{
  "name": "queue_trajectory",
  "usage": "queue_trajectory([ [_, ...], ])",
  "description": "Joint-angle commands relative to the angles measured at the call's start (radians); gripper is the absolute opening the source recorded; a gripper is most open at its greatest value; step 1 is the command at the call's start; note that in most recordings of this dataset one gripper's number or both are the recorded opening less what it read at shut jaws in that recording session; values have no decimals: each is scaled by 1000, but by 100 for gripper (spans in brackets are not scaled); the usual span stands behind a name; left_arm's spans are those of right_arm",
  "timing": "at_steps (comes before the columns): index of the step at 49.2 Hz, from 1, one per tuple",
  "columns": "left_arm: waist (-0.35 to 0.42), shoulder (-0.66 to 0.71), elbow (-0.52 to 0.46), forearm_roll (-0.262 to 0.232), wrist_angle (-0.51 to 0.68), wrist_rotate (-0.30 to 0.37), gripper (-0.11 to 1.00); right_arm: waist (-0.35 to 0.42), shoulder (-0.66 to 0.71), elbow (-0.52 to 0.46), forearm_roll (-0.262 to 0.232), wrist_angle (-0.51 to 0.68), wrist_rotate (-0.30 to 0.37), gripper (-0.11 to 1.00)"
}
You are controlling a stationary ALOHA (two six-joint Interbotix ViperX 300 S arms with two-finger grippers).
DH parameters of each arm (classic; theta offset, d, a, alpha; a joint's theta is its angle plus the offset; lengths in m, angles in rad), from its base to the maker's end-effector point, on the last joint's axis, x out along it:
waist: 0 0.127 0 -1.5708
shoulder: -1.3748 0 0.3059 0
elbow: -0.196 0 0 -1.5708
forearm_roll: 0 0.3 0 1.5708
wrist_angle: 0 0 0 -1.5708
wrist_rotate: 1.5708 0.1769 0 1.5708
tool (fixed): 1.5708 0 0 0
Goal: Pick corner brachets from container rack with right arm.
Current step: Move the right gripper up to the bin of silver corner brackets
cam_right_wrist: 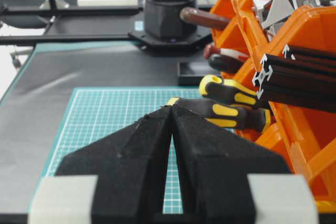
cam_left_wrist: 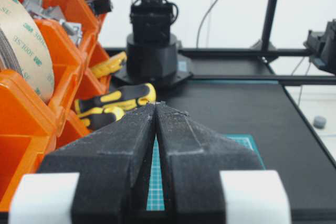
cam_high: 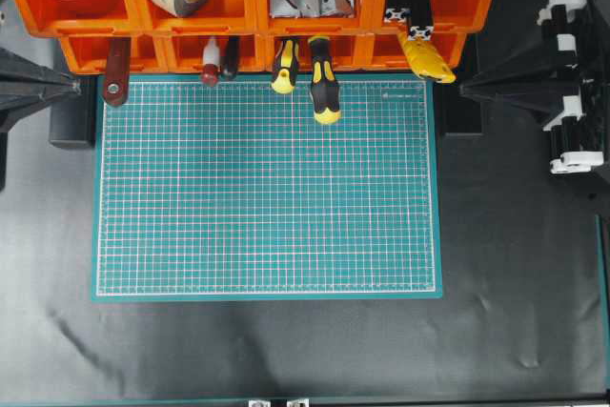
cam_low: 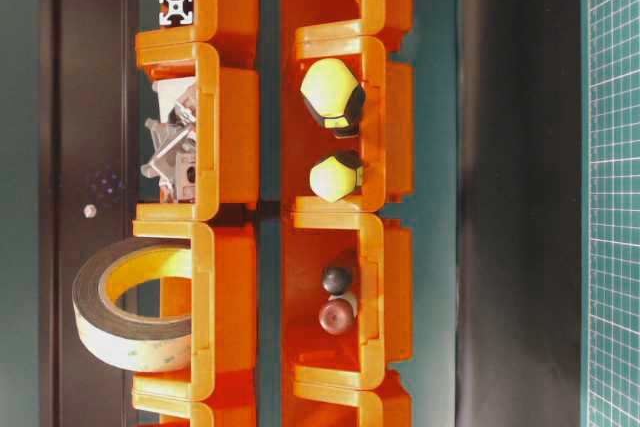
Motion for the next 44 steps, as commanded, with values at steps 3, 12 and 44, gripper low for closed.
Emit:
queue_trajectory([
  [3, 2, 2, -48, 32, 57, -35, 4, 2, 5, -40, 20, 11, 15, 1],
  [12, 3, -20, -120, 32, 229, -54, 0, -3, 14, -209, 43, 371, 75, 0],
  [44, 9, -78, -219, 34, 468, -87, 0, -156, 560, -1173, -55, 1428, -25, 0],
])
